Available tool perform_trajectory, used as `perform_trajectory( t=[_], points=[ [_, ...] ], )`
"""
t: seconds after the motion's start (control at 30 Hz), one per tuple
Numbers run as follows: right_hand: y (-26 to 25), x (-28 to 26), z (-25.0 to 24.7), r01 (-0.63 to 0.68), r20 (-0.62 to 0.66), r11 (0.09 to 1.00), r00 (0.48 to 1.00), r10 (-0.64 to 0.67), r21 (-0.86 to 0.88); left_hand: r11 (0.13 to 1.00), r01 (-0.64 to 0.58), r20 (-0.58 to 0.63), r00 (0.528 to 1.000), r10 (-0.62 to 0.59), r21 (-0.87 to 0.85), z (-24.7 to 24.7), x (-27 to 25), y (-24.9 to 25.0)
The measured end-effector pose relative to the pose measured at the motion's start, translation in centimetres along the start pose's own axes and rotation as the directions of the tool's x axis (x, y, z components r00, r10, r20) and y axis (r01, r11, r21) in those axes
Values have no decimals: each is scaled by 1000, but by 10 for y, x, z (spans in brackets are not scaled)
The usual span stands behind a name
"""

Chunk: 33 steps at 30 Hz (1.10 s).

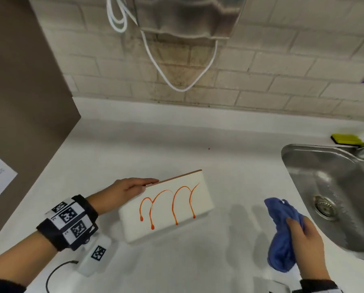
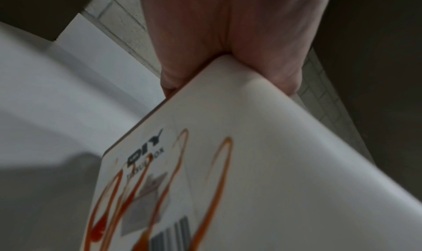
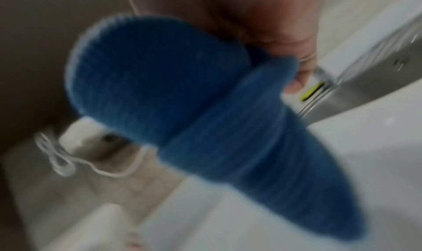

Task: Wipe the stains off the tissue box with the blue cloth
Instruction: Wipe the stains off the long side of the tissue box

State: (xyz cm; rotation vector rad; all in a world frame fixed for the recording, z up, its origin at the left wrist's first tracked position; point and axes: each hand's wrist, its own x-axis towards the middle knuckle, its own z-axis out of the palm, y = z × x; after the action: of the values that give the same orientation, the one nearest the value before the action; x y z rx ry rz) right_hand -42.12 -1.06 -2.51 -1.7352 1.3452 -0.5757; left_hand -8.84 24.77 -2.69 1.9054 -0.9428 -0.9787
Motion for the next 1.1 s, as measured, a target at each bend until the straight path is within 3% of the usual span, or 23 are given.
perform_trajectory(
  t=[0.1,0.2,0.33,0.5,0.67,0.77,0.9,0.97,1.1],
  points=[
    [-48,-24,40,150,18,929,986,-166,337,1000,-5,9,1000,5,-4,2,-3,3],
    [-70,-32,90,226,9,869,967,-256,439,1000,-1,3,1000,1,21,4,-4,3],
    [-71,-37,137,437,-11,860,893,-450,265,999,-7,-16,1000,8,36,4,-4,6],
    [-61,-36,158,680,100,732,726,-681,46,1000,-9,-22,1000,10,24,5,-4,7],
    [-69,-50,173,657,50,754,752,-657,25,1000,-11,-44,999,10,-23,8,-5,5],
    [-72,-63,184,720,147,691,678,-720,60,999,-8,-63,998,5,-42,7,-4,8],
    [-63,-81,184,754,255,605,551,-795,255,996,-41,-44,998,38,-80,6,-4,10],
    [-58,-83,178,727,305,597,516,-801,340,994,-53,-32,998,50,-100,6,-4,10],
    [-57,-82,153,566,425,704,561,-710,430,993,-63,-28,998,61,-95,6,-5,8]
  ],
)
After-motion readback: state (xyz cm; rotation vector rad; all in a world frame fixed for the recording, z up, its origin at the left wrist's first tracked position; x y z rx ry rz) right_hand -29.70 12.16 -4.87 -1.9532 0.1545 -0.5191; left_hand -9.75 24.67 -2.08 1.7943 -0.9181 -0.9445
